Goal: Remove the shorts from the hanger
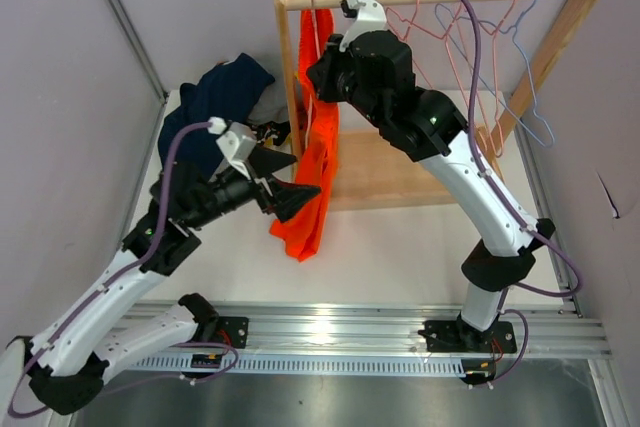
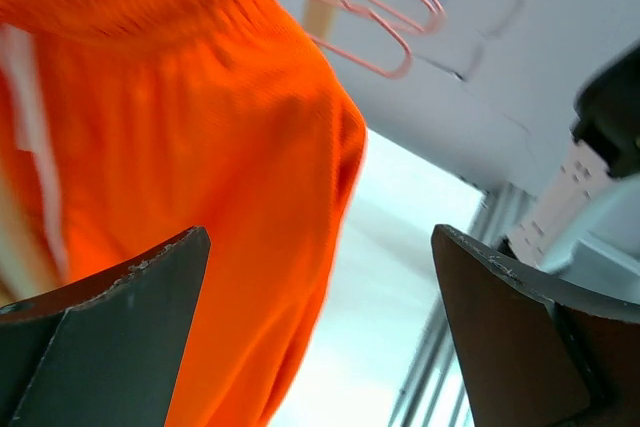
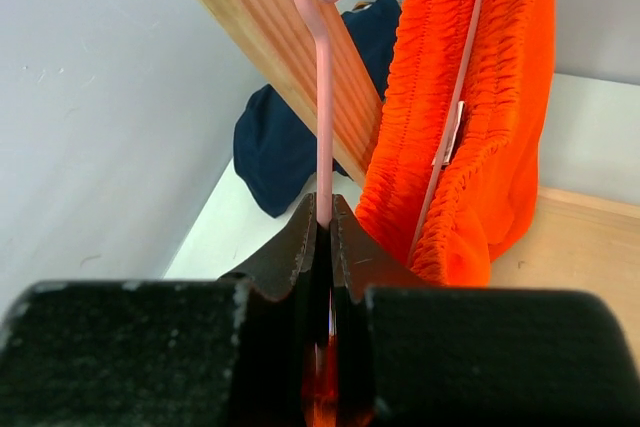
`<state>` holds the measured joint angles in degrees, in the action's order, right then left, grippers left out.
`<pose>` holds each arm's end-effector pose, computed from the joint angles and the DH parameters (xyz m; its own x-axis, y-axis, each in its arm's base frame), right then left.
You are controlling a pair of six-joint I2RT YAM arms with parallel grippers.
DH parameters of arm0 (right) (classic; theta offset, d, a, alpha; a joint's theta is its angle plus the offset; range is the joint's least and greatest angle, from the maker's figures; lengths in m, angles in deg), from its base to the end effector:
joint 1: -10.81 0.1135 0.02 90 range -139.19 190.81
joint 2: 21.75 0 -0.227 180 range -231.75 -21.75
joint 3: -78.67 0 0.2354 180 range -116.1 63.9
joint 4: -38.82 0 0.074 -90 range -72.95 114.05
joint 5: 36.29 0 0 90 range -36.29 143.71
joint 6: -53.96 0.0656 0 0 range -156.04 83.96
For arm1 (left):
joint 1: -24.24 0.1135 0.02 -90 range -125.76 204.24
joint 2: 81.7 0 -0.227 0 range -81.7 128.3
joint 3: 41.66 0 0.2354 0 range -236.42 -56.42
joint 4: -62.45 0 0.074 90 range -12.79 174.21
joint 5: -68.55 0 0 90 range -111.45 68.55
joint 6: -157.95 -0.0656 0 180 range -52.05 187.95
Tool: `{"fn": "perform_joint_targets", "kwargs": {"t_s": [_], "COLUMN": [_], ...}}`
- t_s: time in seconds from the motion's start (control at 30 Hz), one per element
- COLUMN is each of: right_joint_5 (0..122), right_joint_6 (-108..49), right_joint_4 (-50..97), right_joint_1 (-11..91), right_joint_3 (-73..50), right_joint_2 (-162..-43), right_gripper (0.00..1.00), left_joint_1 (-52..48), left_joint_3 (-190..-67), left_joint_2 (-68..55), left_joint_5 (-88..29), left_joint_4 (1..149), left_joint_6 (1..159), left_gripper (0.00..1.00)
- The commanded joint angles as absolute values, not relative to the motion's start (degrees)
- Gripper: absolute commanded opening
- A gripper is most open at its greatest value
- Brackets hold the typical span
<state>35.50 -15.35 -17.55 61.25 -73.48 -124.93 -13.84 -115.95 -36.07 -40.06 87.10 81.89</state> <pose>0.2460 0.2656 0.4945 -0.2658 0.2053 -0.9419 -0.4715 0.8246 0.3127 0.1474 -0.1421 0.3982 -0.1478 -0.1743 -0.9735 0.8238 0.5231 -0.2187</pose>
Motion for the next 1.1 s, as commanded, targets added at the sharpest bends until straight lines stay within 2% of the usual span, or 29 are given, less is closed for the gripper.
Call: {"fn": "perform_joint_targets", "kwargs": {"t_s": [0.0, 0.17, 0.4, 0.43, 0.5, 0.53, 0.6, 0.63, 0.8, 1.07], "right_joint_5": [33.4, 33.2, 33.5, 33.5, 33.4, 33.3, 33.1, 33.0, 33.0, 34.4], "right_joint_6": [-17.0, -16.7, -14.8, -14.6, -14.3, -14.2, -14.2, -14.2, -14.3, -14.4], "right_joint_4": [-10.6, -10.3, -8.4, -8.0, -7.4, -7.3, -7.3, -7.2, -7.1, -7.9], "right_joint_1": [61.4, 61.4, 61.6, 61.5, 61.4, 61.4, 61.4, 61.3, 60.4, 56.5], "right_joint_3": [-76.6, -74.4, -67.5, -66.5, -64.6, -64.2, -63.5, -63.2, -62.9, -65.4], "right_joint_2": [-120.5, -119.0, -114.8, -114.0, -113.3, -113.0, -112.9, -112.8, -112.7, -113.1], "right_gripper": [0.0, 0.0, 0.0, 0.0, 0.0, 0.0, 0.0, 0.0, 0.0, 0.0], "left_joint_1": [-18.3, -22.2, -22.6, -22.6, -22.6, -22.6, -22.9, -23.2, -29.4, -52.6], "left_joint_3": [-112.6, -111.4, -110.7, -111.0, -111.4, -111.5, -111.1, -110.1, -102.1, -82.9], "left_joint_2": [-34.4, -30.3, -23.6, -22.9, -21.8, -20.9, -20.7, -20.9, -27.7, -44.3], "left_joint_5": [-41.0, -37.1, -29.1, -28.2, -28.0, -28.6, -29.2, -29.3, -25.6, -7.6], "left_joint_4": [79.4, 74.7, 65.1, 64.4, 62.8, 62.4, 60.8, 60.3, 61.9, 67.0], "left_joint_6": [81.5, 81.4, 79.8, 79.6, 79.9, 80.2, 81.3, 81.6, 82.4, 89.0], "left_gripper": [0.99, 0.99, 0.99, 0.93, 0.69, 0.37, 0.08, 0.0, 0.0, 0.0]}}
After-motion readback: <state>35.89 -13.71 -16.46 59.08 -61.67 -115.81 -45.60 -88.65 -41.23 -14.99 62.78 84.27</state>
